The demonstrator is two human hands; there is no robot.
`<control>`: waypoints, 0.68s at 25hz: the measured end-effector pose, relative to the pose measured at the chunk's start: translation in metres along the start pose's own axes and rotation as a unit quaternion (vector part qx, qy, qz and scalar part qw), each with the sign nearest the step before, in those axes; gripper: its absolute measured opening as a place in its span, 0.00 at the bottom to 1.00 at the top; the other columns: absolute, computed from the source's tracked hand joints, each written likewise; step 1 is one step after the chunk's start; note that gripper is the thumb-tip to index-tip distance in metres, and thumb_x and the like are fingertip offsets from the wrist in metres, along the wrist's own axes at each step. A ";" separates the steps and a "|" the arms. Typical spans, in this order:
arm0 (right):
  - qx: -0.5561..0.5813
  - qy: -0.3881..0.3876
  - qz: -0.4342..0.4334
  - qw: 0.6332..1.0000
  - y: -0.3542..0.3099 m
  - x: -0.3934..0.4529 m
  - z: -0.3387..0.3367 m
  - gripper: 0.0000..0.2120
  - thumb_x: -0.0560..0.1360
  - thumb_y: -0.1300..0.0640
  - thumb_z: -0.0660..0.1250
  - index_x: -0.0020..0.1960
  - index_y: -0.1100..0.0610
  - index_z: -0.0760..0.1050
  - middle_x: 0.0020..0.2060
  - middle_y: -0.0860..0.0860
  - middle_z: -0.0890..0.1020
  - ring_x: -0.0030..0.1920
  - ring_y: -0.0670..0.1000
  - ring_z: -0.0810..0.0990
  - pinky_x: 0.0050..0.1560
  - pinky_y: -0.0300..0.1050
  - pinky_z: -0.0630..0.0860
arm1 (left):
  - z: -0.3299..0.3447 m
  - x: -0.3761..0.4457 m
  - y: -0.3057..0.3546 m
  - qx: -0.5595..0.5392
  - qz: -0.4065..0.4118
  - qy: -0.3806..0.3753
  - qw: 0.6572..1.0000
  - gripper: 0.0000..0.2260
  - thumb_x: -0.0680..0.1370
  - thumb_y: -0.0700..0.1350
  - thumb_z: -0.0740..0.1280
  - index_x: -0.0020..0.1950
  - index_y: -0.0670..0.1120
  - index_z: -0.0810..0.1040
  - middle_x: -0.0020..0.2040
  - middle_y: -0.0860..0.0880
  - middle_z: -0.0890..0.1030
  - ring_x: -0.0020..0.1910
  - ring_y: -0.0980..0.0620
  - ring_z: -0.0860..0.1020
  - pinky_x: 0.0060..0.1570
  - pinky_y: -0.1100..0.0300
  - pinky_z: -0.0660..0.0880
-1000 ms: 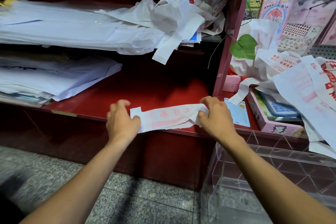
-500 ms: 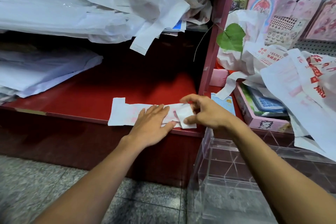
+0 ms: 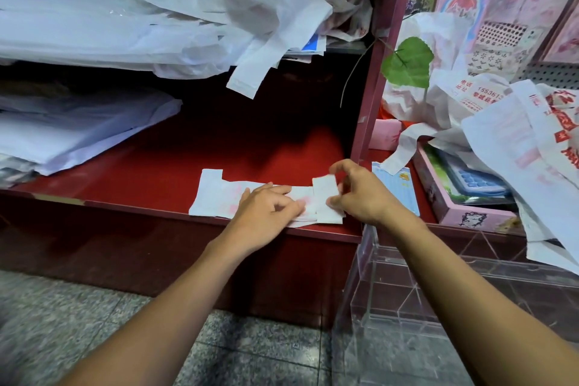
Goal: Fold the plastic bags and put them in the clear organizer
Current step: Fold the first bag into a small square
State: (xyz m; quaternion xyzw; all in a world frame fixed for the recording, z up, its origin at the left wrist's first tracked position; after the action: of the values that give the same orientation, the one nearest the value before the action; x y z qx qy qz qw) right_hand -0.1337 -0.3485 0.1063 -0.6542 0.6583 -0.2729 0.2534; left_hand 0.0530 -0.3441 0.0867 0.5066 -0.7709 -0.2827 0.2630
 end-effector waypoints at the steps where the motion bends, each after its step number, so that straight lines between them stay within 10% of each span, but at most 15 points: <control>1: -0.048 -0.010 0.001 0.999 -0.001 -0.001 0.003 0.28 0.69 0.61 0.74 0.66 0.52 0.69 0.49 0.52 0.79 0.49 0.54 0.78 0.49 0.46 0.75 | -0.002 0.001 0.001 0.002 -0.008 0.025 1.000 0.06 0.77 0.53 0.69 0.50 0.56 0.85 0.69 0.55 0.74 0.76 0.52 0.62 0.76 0.45 0.48; 6: -0.255 0.126 -0.161 0.945 -0.028 -0.021 0.003 0.12 0.74 0.56 0.66 0.57 0.55 0.74 0.52 0.54 0.76 0.50 0.59 0.76 0.50 0.53 0.73 | 0.013 -0.002 0.002 0.198 -0.007 -0.046 0.979 0.21 0.82 0.57 0.57 0.75 0.60 0.64 0.79 0.57 0.57 0.79 0.52 0.49 0.74 0.37 0.37; 10: -0.351 0.051 -0.128 0.926 -0.026 -0.025 0.020 0.13 0.79 0.50 0.58 0.53 0.53 0.78 0.52 0.50 0.80 0.53 0.57 0.77 0.54 0.52 0.67 | 0.024 -0.003 0.002 0.263 -0.028 -0.093 0.960 0.24 0.83 0.59 0.46 0.80 0.60 0.50 0.81 0.54 0.46 0.80 0.49 0.41 0.73 0.35 0.37; 17: -0.403 0.172 -0.153 0.886 -0.041 -0.035 0.021 0.14 0.74 0.54 0.57 0.49 0.58 0.79 0.46 0.53 0.80 0.42 0.59 0.77 0.42 0.51 0.68 | 0.020 0.005 0.018 0.363 -0.037 -0.036 0.930 0.21 0.83 0.56 0.46 0.72 0.52 0.65 0.74 0.48 0.66 0.69 0.42 0.63 0.62 0.43 0.59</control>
State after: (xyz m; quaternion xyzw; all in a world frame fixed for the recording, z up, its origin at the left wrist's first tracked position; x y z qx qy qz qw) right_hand -0.0890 -0.3143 0.1181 -0.7355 0.6366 -0.1277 -0.1938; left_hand 0.0263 -0.3393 0.0858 0.5852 -0.8105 -0.0113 0.0221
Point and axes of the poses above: each hand's wrist, its own x-axis towards the middle knuckle, its own z-axis out of the palm, y = z × x, the point moved 6 cm from there along x, towards the middle knuckle
